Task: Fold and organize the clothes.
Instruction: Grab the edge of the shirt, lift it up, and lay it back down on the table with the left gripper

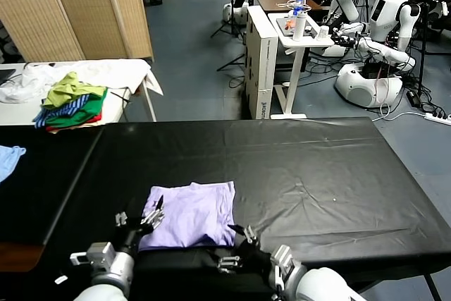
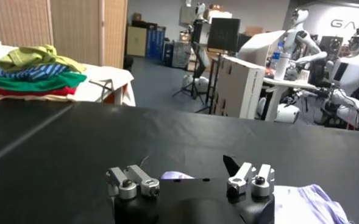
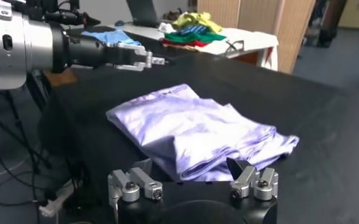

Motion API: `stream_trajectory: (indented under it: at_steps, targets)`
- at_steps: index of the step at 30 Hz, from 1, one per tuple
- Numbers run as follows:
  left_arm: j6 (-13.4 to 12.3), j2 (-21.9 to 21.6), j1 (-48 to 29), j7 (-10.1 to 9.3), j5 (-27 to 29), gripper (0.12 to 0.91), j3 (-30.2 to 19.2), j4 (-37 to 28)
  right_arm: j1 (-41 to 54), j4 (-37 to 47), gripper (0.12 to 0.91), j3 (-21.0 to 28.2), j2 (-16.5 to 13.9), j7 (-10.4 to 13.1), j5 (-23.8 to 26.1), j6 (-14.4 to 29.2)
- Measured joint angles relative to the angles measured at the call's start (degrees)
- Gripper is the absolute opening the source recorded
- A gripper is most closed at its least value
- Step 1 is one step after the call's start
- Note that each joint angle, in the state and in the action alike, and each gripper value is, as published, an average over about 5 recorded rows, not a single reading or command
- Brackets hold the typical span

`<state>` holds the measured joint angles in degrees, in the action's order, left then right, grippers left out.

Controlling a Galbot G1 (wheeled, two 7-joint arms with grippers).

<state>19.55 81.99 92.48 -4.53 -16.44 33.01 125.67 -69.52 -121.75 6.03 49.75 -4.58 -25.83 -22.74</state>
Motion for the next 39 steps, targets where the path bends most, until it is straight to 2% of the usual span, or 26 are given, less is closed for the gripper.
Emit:
stream_trajectory:
  at_steps: [3,6,14,16,20,24,27,30,33,36,39]
  targets:
    - [-0.12,0.16,0.15,0.01,0.07,0.907,0.00,-0.01,0.00,0.56,0.838,0.21,0.56,0.01,0.12,0.03]
    - [-0.14,0.26,0.16,0.01,0.10,0.907,-0.04,-0.01,-0.01,0.91,0.709,0.31,0.83,-0.05,0.20,0.09]
    - [-0.16,0.40,0.16,0.01,0.13,0.907,-0.10,0.00,-0.01,0.22,0.241,-0.73,0.25,0.51,-0.28,0.13]
    - [-0.15,0.44,0.19,0.00,0.14,0.907,-0.15,0.04,-0.02,-0.28,0.179,-1.24,-0.16,1.02,-0.94,-0.37]
    - [-0.11,0.57,0.30,-0.01,0.28,0.907,-0.33,0.17,-0.03,-1.90,0.154,-2.79,-1.56,1.79,-1.93,-3.23]
    - [-0.09,0.79,0.42,-0.01,0.59,0.907,-0.57,0.28,-0.42,-3.44,0.152,-4.54,-3.39,1.82,-2.19,-6.52]
    - [-0.14,0.98,0.44,0.00,0.80,0.907,-0.67,0.29,-0.90,-3.63,0.195,-5.06,-3.94,1.68,-2.31,-7.63]
    - [-0.23,1.18,0.49,0.02,0.99,0.907,-0.69,0.29,-1.48,-3.74,0.340,-5.38,-3.95,1.65,-2.38,-8.04]
    - [-0.47,1.49,0.72,0.08,1.32,0.907,-0.51,0.21,-2.42,-4.54,0.530,-6.43,-4.13,2.04,-3.29,-8.63]
    - [-0.87,2.03,0.87,0.20,1.62,0.907,-0.19,-0.09,-3.78,-6.10,0.719,-8.53,-4.52,2.77,-5.00,-9.48]
    - [-1.24,2.74,0.76,0.64,1.73,0.907,0.08,-0.56,-5.62,-8.13,0.859,-11.44,-4.54,3.31,-6.09,-10.15]
